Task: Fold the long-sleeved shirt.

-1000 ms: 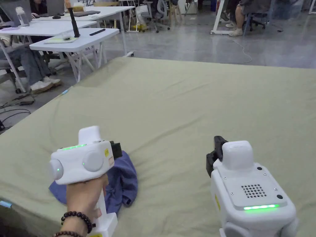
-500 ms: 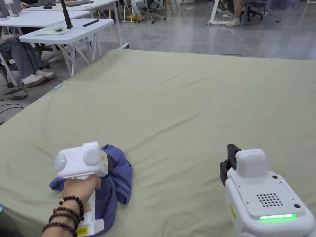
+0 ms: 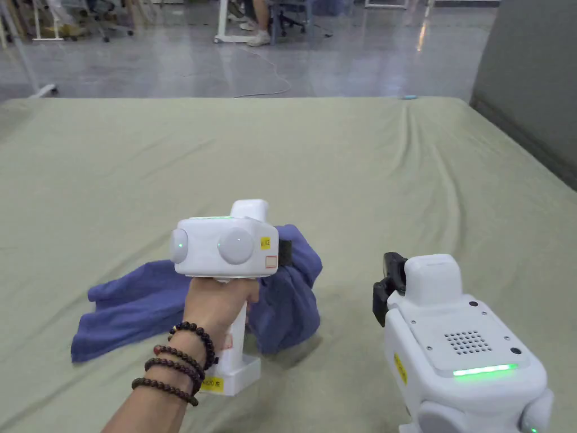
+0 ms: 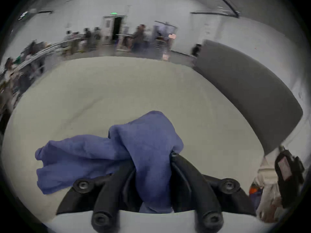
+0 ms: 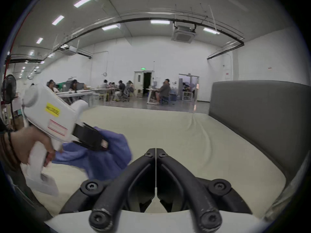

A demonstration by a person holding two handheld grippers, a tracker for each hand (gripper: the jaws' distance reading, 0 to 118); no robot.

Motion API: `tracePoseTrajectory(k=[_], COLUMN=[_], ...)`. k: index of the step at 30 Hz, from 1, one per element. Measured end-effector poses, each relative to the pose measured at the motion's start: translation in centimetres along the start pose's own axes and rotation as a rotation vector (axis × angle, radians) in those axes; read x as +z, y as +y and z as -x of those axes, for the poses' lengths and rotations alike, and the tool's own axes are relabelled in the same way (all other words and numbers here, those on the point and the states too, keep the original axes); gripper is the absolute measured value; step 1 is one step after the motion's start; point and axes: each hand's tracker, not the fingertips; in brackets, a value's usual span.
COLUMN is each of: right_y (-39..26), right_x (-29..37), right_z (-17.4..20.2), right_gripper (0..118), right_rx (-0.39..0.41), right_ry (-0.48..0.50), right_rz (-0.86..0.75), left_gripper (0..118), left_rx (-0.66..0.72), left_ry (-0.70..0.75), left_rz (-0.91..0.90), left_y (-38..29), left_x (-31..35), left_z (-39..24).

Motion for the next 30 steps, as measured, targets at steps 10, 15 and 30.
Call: tracePoseTrajectory(k=[10,15,30], right_y=[-1.1,-1.4,-1.0], right_x=[1.9,0.8,1.8], right_z=[-7.0,-4.7,-0.6], right_gripper=[0,0,0], right_rx=[-0.080,-0.059,-0.042], right_ry=[-0.124,-0.043,0.033], right_rz=[0.080,0.123,0.108], left_gripper=[96,115,0], left_rx=[-0.081,0.052,0.083], left_ry=[-0.109,-0.036,0.293], left_rz=[0.064,-0.113,-0.343], left_y=[-3.5,-4.0,-17.0], left_x=[-7.5,0.5,18.0], left_z=[-4.3,1.3,6.0])
